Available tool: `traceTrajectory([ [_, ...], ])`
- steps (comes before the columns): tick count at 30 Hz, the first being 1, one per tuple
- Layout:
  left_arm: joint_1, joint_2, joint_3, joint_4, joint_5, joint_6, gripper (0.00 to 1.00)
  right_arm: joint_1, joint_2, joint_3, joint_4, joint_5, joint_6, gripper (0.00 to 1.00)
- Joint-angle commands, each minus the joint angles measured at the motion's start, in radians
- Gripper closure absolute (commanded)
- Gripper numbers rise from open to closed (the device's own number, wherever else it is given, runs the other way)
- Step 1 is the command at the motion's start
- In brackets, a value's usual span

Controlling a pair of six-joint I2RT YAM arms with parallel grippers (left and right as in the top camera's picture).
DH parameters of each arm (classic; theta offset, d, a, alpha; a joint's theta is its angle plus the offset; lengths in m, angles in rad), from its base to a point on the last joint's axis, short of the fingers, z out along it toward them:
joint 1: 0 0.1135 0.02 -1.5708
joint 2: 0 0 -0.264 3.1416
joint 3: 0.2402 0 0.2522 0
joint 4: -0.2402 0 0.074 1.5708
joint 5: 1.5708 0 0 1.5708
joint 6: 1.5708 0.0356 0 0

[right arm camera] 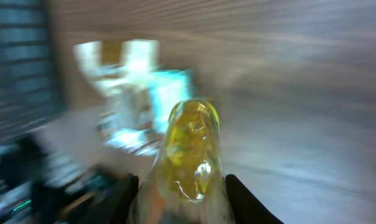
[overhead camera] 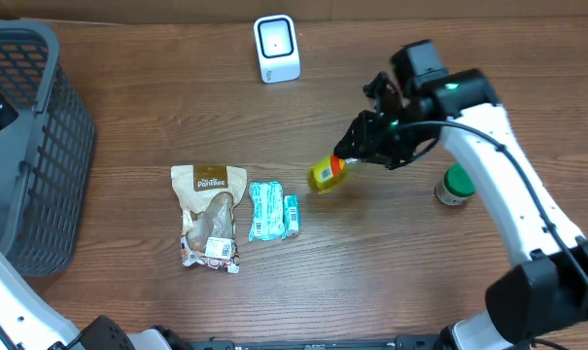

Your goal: Scan the item barcode

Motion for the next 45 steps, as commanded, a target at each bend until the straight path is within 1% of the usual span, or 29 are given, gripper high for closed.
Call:
traceTrajectory([
  [1, -0.002, 0.004, -0.006, 0.003, 0.011, -0.006, 0.0, -0.023, -0.029, 0.031, -0.026, -0.375, -0.087, 0.96],
  [4, -0.002, 0.004, -0.006, 0.003, 0.011, -0.006, 0.01, -0.021, -0.029, 0.031, -0.088, -0.521, -0.208, 0.96],
  [7, -0.002, 0.004, -0.006, 0.003, 0.011, -0.006, 0.0, -0.014, -0.029, 0.031, -0.164, -0.621, -0.319, 0.96],
  [14, -0.002, 0.004, -0.006, 0.003, 0.011, -0.006, 0.01, -0.012, -0.029, 0.031, -0.281, -0.636, -0.467, 0.96],
  [21, -0.002, 0.004, -0.006, 0.003, 0.011, -0.006, 0.01, -0.01, -0.029, 0.031, -0.3, -0.635, -0.487, 0.96],
  [45, -0.002, 0.004, -0.006, 0.003, 0.011, -0.006, 0.01, -0.01, -0.029, 0.031, -0.305, -0.636, -0.486, 0.96],
])
